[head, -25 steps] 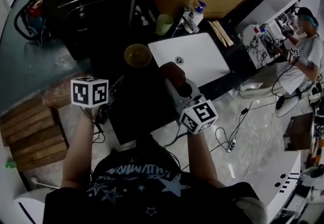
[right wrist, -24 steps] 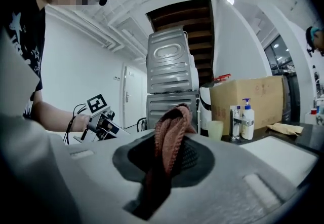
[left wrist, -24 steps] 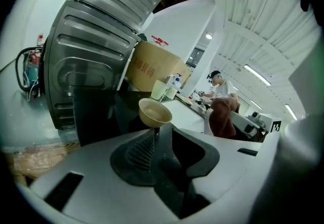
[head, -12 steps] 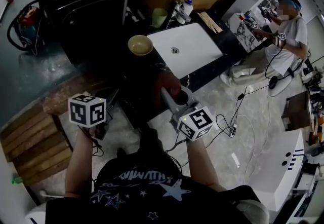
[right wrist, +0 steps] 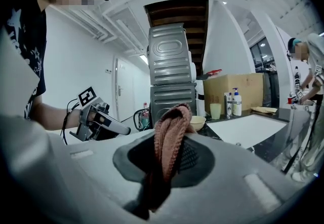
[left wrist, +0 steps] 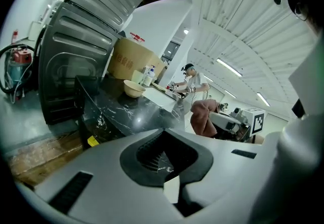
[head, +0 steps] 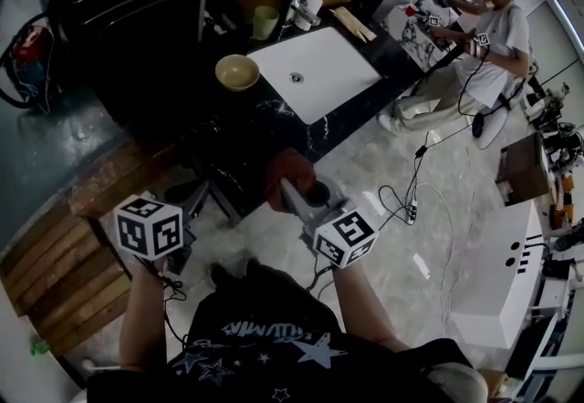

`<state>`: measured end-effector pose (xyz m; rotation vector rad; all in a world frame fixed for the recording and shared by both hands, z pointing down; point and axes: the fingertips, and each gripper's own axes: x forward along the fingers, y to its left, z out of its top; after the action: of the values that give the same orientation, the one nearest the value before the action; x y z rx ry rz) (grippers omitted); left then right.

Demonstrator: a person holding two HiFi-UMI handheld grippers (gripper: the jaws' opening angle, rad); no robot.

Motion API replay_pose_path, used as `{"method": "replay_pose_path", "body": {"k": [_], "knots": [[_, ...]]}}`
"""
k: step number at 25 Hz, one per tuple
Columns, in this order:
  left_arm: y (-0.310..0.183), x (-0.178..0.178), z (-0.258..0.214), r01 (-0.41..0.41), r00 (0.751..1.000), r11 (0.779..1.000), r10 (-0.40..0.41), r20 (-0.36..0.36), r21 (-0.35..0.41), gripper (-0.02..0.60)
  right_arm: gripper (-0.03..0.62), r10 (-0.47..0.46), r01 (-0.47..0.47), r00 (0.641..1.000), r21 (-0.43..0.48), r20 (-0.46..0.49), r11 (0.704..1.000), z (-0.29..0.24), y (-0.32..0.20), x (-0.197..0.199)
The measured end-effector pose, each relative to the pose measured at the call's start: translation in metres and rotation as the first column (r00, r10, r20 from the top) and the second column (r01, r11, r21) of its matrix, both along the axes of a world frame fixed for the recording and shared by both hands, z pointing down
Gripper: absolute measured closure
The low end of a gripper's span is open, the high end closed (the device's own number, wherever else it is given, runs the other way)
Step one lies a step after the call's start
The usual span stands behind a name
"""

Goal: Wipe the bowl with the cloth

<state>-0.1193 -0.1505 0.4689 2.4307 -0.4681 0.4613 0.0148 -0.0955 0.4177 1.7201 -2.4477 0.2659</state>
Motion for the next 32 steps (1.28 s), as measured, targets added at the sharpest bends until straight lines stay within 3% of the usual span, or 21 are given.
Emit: {"method": "replay_pose_path", "body": {"k": [8,20,32], "knots": [[0.037,0.013,0.002,0.005,1.0,1.0,-0.005,-0.002,-0.001,0.574,0.534,-0.016,0.016,0.999,-0.002,0.036,1.0,0.009,0.024,0.011],[0.142,0.052,-0.018,0.105,0.994,0.992,-0.104,-0.016,0.07,0.574,0.534,-0.104,0.102,0.993,0.043,0.046,0.994,-0.003,0.124,0.042],[0.24,0.059,-0.04,0.221,0.975,0.962,-0.218,-0.037,0.163,0.575,0.534,-0.2,0.196,0.978,0.061,0.061,0.979,-0.009,0.215,0.047]]}}
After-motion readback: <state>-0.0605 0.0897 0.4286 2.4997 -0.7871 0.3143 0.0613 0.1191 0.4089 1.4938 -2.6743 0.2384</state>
